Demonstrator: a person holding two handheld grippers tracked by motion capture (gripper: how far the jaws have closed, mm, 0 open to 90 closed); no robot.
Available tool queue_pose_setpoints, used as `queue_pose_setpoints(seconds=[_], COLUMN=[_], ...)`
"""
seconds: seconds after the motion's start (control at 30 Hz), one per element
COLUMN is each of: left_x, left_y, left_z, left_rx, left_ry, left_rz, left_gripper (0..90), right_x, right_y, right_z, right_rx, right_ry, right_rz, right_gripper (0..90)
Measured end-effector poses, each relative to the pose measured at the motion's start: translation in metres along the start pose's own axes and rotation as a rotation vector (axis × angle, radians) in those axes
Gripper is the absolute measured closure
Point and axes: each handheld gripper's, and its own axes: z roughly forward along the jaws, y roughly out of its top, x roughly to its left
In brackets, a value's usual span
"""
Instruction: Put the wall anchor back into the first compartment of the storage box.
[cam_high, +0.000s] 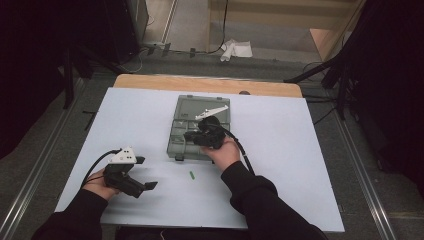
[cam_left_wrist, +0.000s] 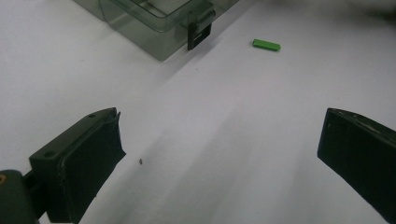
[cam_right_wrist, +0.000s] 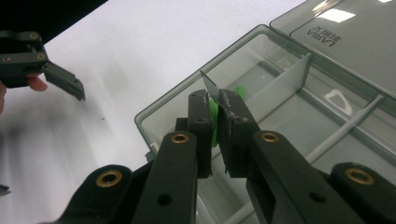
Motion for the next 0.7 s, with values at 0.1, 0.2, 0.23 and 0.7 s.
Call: queue_pose_setpoints(seconds=[0.1,0.2,0.23,0.7], left_x=[0.000,0.000,0.000,-0.001], left_y=[0.000,0.000,0.000,-0.001], left_z=[0.000,0.000,0.000,0.000], left_rx=[0.006,0.002,0.001,0.010], left_ry=[-0.005,-0.005,-0.005,-0.017], left_rz=[0.004,-0.001,-0.004,0.001], left_gripper=[0.0,0.0,0.0,0.0], right_x=[0.000,-0.001,-0.001,-0.001], right_y=[0.002,0.004,0.004,0.013], right_z=[0.002,0.003,0.003,0.011], right_rx=[-0.002,-0.006,-0.004,-0.010], right_ry=[-0.006,-0.012,-0.010,-0.028], right_rz=[0.001,0.001,0.005,0.005], right_gripper=[84.8,84.8,84.7,84.7])
